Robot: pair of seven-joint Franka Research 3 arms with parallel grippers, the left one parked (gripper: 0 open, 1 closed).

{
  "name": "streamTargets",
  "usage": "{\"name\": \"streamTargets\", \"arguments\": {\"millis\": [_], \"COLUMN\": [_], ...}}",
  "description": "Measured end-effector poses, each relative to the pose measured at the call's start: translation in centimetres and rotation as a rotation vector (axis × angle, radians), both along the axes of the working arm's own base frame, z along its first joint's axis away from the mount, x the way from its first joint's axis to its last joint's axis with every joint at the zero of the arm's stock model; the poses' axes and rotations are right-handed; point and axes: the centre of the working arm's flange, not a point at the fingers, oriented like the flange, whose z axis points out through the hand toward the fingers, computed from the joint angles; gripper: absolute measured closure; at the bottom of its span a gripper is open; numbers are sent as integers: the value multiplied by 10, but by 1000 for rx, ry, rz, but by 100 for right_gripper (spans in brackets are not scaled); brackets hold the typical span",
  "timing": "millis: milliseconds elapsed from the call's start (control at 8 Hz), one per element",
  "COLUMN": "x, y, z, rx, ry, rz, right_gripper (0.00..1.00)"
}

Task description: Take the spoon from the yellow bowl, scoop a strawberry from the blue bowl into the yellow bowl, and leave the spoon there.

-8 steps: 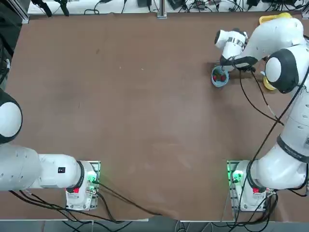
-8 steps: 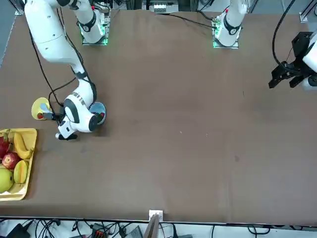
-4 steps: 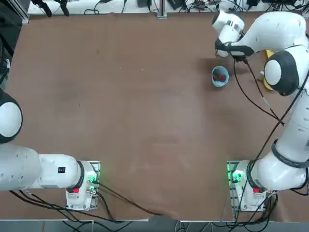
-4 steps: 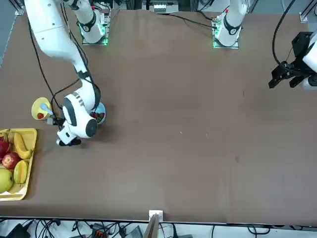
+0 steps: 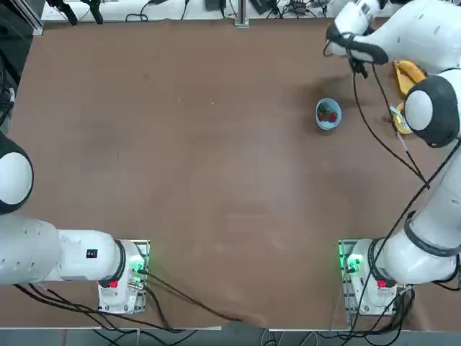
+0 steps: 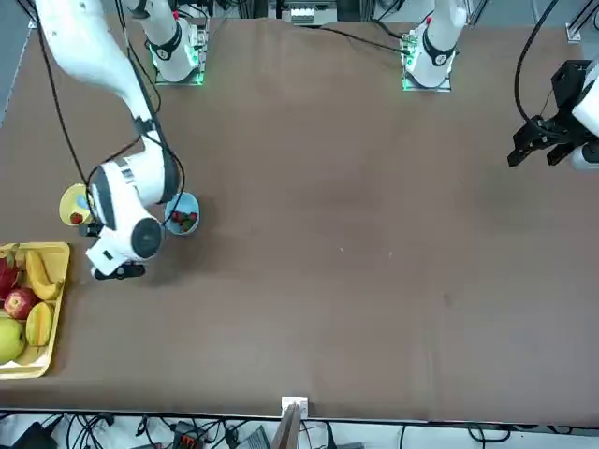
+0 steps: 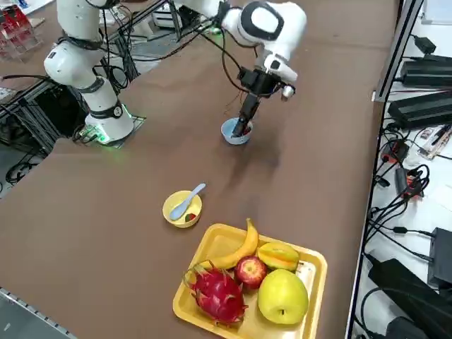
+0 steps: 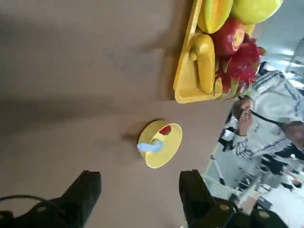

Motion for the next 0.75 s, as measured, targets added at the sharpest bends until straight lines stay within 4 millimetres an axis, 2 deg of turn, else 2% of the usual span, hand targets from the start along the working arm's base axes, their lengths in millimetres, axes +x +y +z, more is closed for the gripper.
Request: {"name": "streamTargets", "arguments": {"millis": [375, 750], "x": [0, -16], "y": [-37, -66], "z": [84, 153], "rx": [191, 388], "ry": [-38, -105], "rz": [-29, -72], "right_gripper": [0, 0]}}
